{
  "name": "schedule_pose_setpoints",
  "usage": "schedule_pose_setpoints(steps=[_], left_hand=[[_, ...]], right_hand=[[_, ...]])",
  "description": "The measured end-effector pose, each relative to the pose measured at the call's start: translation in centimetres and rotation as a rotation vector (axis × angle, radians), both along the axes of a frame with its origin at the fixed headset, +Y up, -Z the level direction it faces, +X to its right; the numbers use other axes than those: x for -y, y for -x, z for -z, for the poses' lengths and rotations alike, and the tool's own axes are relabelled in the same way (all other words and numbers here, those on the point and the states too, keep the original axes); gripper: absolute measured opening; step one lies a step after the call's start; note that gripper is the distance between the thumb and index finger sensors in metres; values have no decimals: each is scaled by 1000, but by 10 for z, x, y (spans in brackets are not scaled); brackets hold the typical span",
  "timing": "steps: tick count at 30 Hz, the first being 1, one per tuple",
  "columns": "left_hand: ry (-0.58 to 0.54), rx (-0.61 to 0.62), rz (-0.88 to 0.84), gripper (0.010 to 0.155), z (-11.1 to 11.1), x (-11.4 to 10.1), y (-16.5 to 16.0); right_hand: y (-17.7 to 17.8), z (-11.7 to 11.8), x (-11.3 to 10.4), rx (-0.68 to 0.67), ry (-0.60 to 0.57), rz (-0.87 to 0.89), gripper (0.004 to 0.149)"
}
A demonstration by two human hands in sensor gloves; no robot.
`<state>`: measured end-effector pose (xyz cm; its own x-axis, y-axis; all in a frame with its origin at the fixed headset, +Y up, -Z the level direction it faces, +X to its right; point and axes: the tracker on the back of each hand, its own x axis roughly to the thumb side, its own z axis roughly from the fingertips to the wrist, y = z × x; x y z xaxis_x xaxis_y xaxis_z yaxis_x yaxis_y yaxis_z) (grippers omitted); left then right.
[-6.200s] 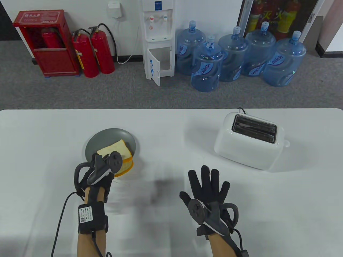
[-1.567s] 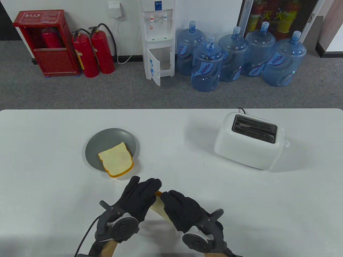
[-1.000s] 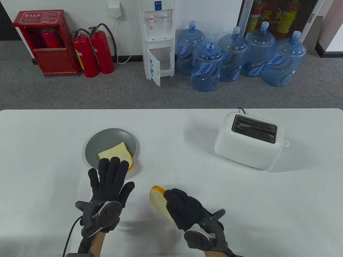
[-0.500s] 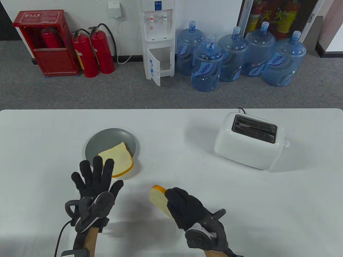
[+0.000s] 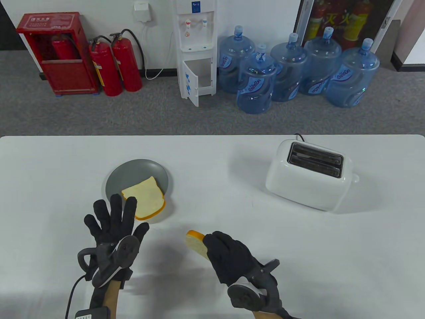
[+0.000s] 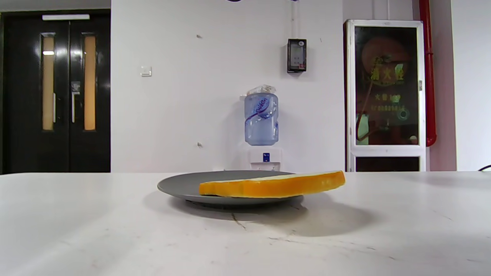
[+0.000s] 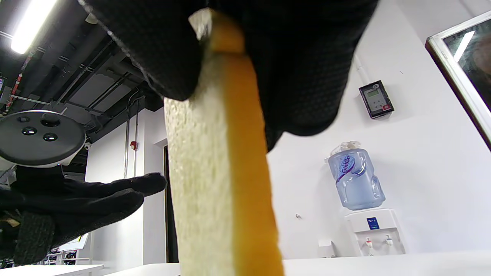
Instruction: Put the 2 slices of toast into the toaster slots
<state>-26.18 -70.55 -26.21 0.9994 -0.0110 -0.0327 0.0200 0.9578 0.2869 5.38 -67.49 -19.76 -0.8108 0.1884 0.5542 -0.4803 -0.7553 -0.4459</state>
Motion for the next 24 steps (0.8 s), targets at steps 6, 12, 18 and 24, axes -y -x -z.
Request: schedule_pose_setpoints(steps=[6, 12, 18, 24], left_hand=[[18, 3, -6, 74, 0, 0, 2], [16, 9, -11, 73, -1, 0, 0], [22, 26, 8, 73, -1, -1, -5], [55, 21, -84, 74, 0, -2, -3]], right_hand=[[0, 3, -20, -13, 24, -4, 53], [-6, 14, -53, -22, 28, -39, 52], [-33, 29, -96, 41, -9, 13, 52], [-58, 42, -140, 96, -59, 98, 51]])
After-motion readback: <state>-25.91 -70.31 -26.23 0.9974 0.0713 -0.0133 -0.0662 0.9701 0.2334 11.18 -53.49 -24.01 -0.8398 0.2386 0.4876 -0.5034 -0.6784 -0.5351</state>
